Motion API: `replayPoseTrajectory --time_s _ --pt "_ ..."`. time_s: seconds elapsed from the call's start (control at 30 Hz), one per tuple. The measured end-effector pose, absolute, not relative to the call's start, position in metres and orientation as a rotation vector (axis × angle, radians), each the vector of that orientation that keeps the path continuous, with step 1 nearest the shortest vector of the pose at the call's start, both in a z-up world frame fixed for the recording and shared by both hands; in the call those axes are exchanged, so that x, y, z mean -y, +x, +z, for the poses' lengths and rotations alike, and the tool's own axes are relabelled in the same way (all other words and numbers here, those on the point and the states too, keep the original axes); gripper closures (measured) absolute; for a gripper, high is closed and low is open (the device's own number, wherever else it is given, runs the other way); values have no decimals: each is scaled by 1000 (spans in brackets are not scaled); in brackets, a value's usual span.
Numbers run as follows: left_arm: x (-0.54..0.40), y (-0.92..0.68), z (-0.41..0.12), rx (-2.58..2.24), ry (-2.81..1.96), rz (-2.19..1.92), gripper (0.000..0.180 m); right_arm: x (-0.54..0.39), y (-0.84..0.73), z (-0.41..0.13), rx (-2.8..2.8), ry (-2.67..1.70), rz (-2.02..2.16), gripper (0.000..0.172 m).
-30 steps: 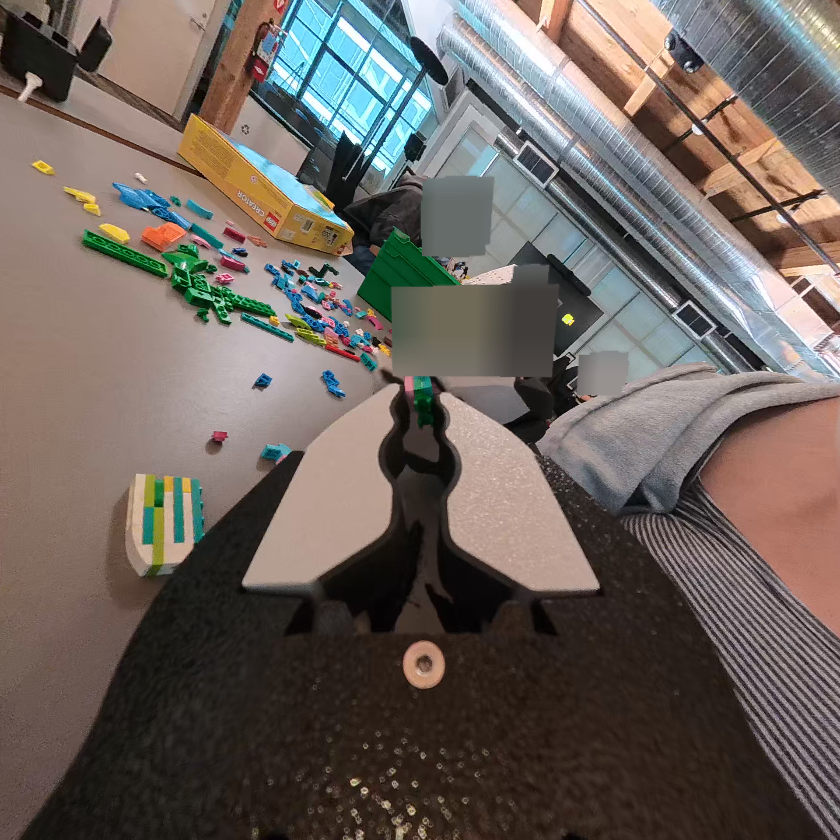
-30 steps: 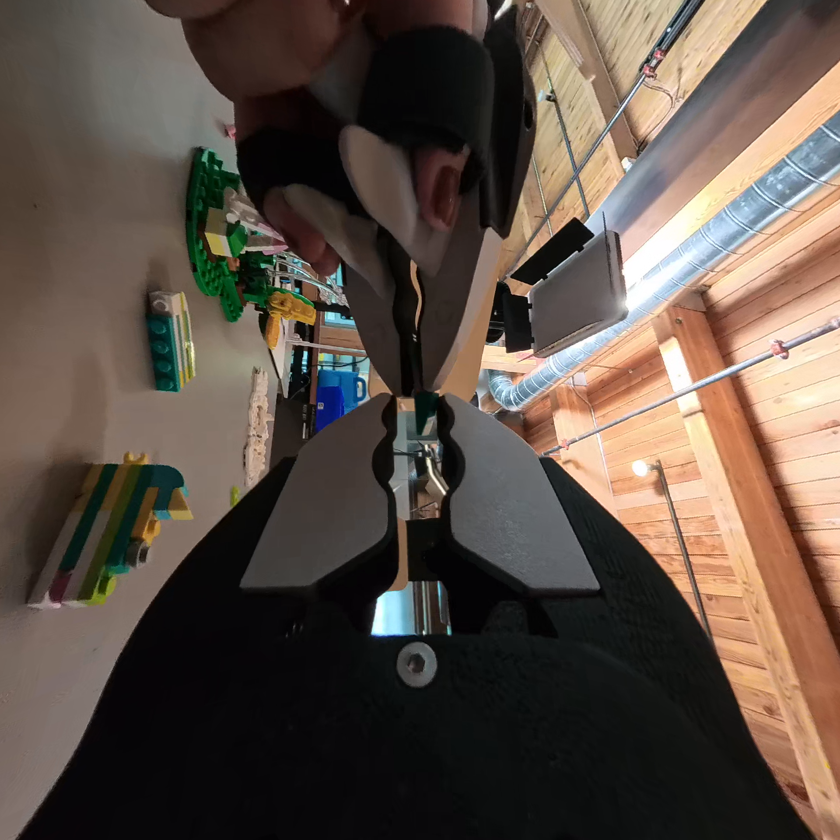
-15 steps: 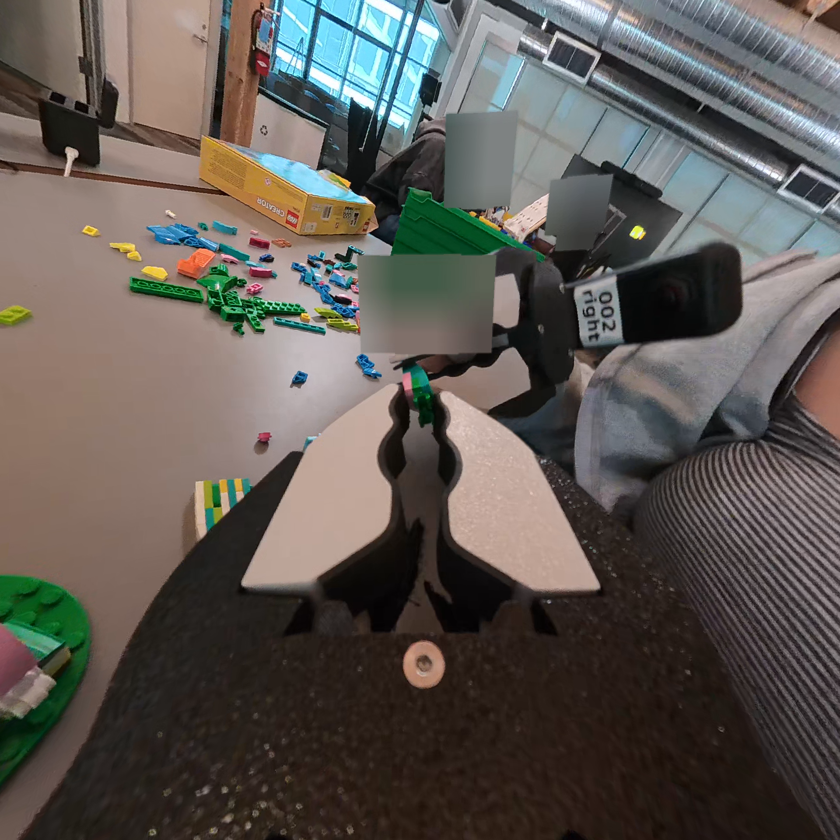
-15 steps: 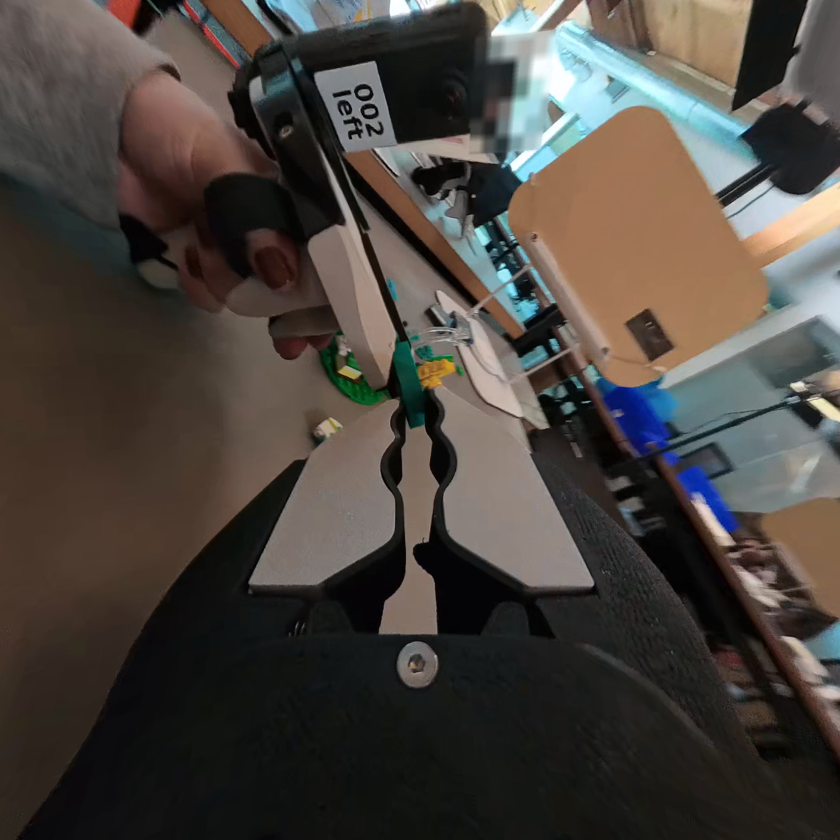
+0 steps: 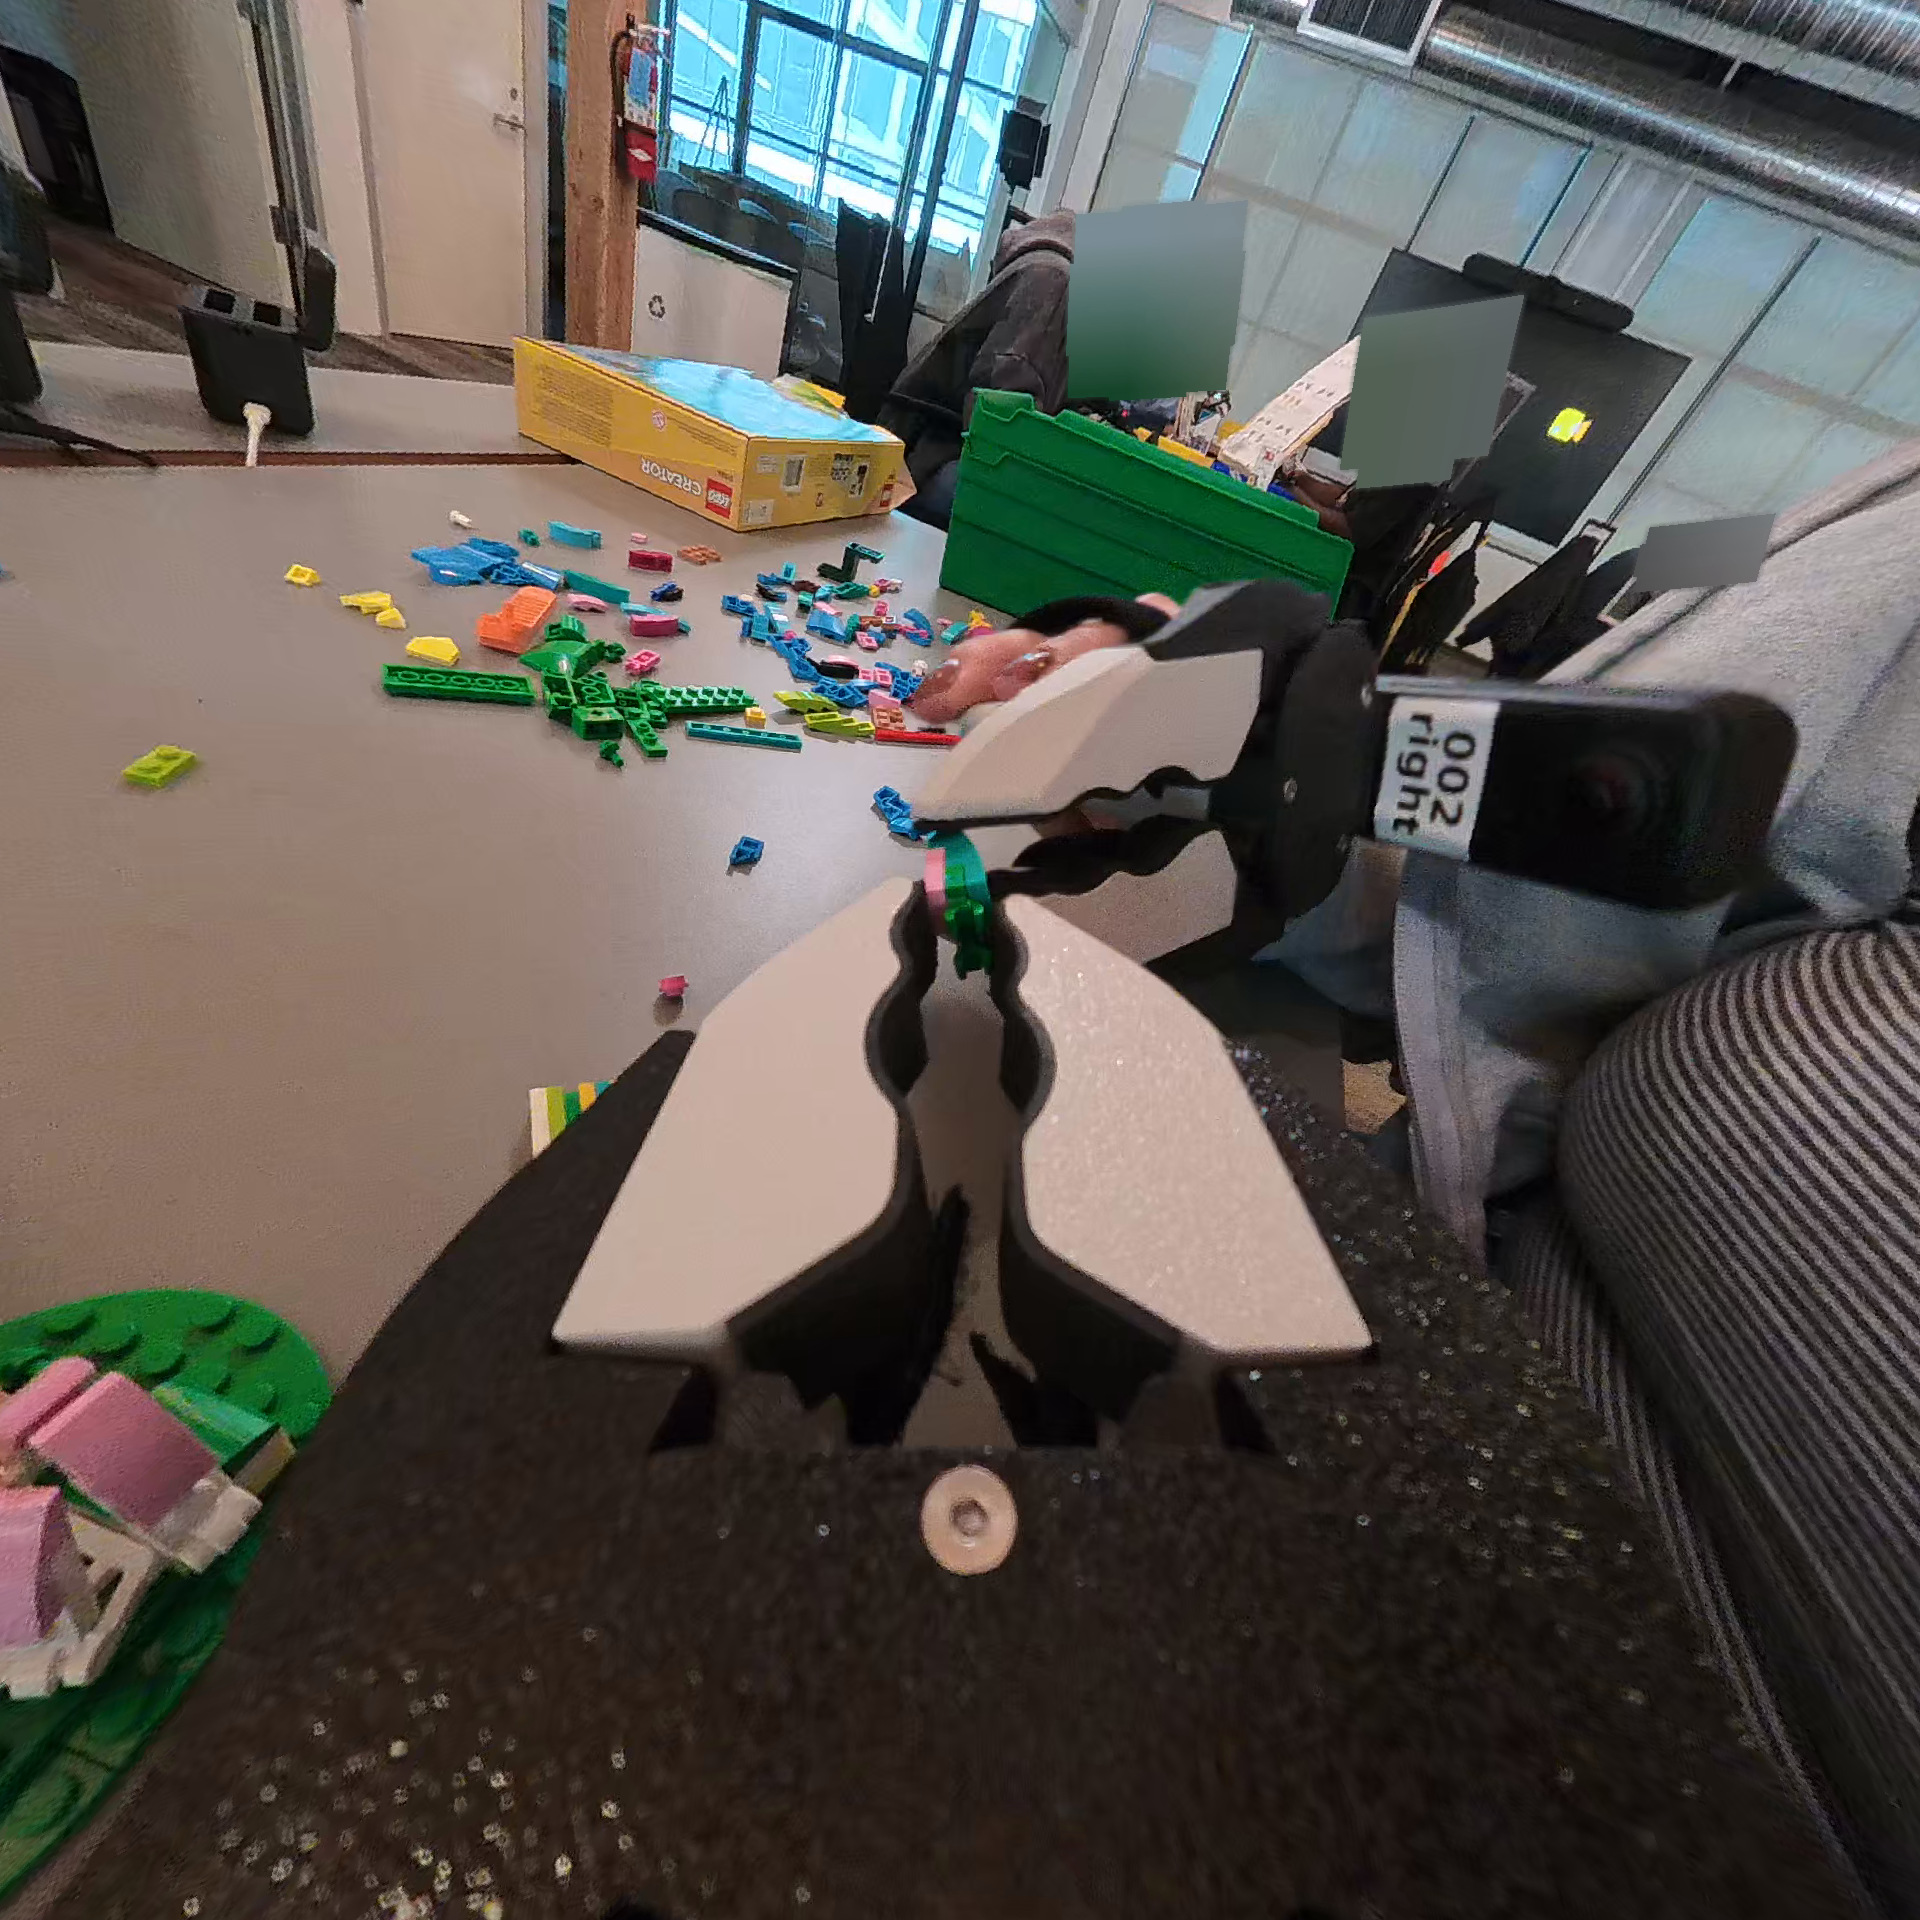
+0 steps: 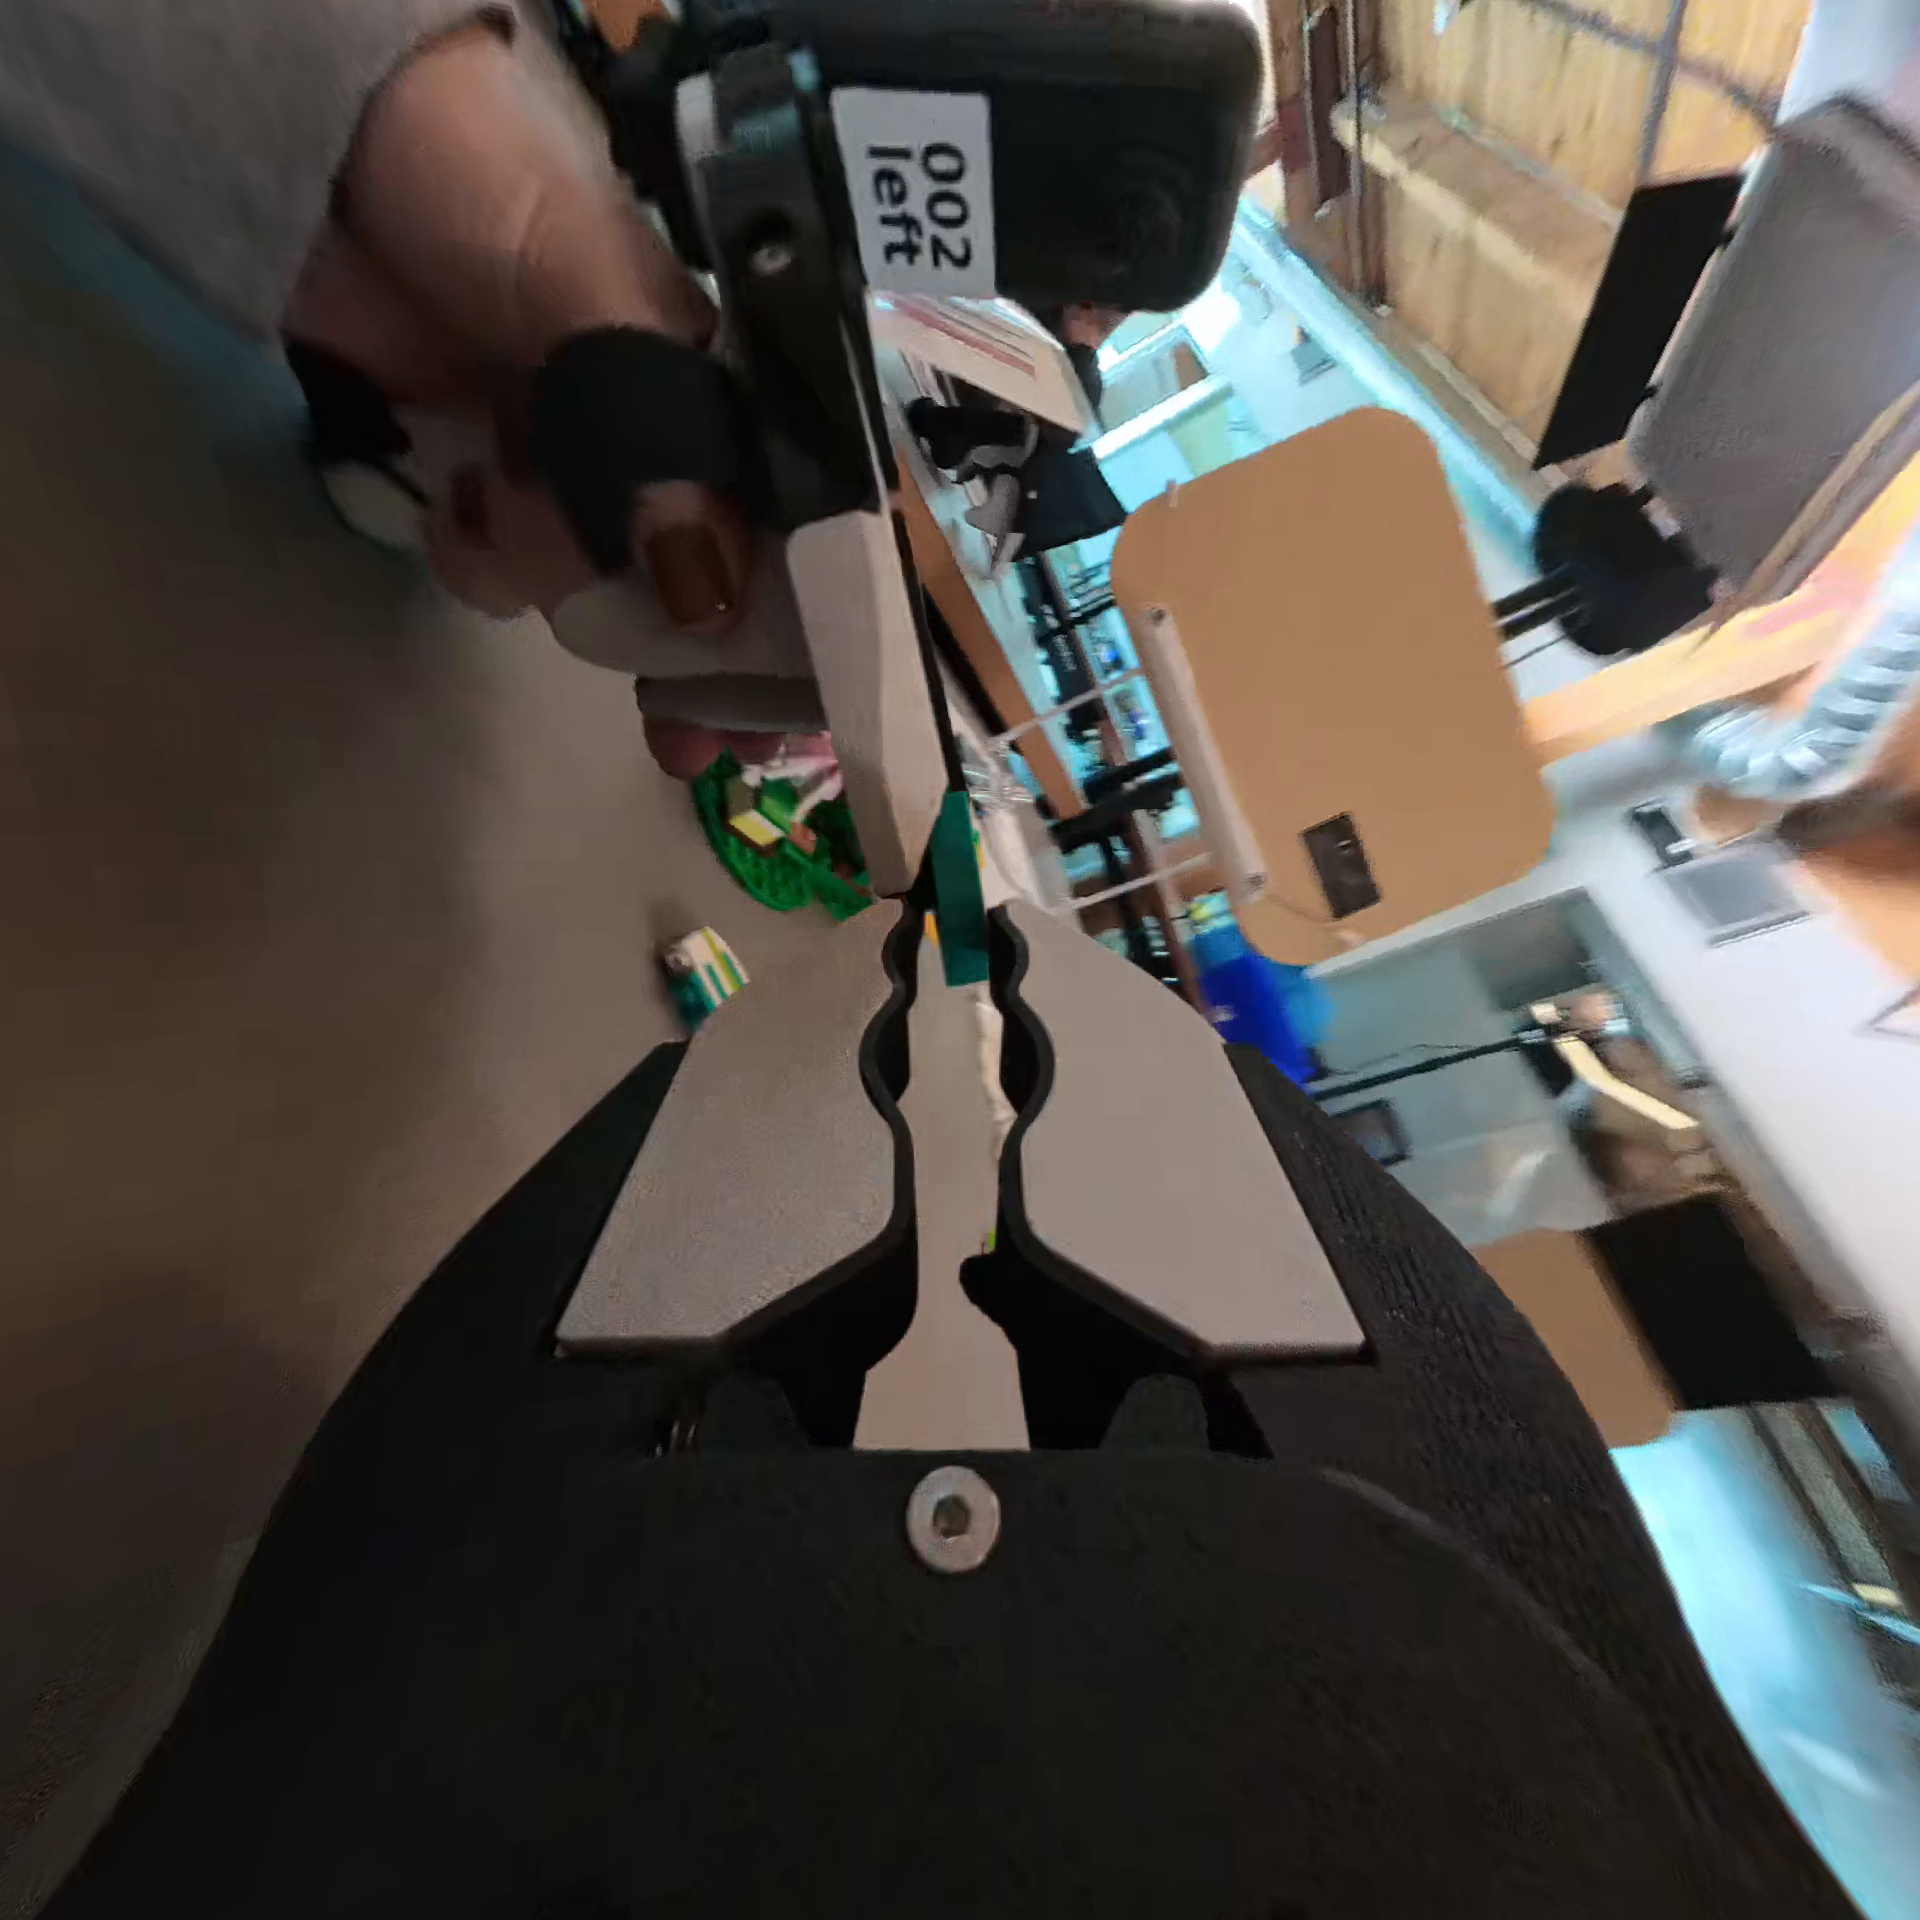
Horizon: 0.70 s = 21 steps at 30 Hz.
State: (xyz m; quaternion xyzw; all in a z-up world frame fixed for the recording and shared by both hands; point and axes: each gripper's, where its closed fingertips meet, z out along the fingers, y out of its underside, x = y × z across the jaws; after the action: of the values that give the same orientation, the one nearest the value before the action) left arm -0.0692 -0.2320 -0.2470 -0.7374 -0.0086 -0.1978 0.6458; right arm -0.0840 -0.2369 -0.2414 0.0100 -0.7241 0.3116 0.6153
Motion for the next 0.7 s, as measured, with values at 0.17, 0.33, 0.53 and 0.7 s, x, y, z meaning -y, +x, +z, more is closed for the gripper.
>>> replayPoseTrajectory --time_s 0.17,0.33,0.53,0.7 --pt "232 -71 -239 67 -1613 -478 165 235 -86 -235 1600 52 638 165" --pt "231 -69 -239 75 -1607 -500 165 231 -87 -236 1586 73 596 165" --pt "231 -72 -241 82 -1613 -499 171 232 -86 -235 1573 88 587 165" --pt "231 -72 -242 102 -1628 -516 172 231 -86 -235 1565 84 578 165"
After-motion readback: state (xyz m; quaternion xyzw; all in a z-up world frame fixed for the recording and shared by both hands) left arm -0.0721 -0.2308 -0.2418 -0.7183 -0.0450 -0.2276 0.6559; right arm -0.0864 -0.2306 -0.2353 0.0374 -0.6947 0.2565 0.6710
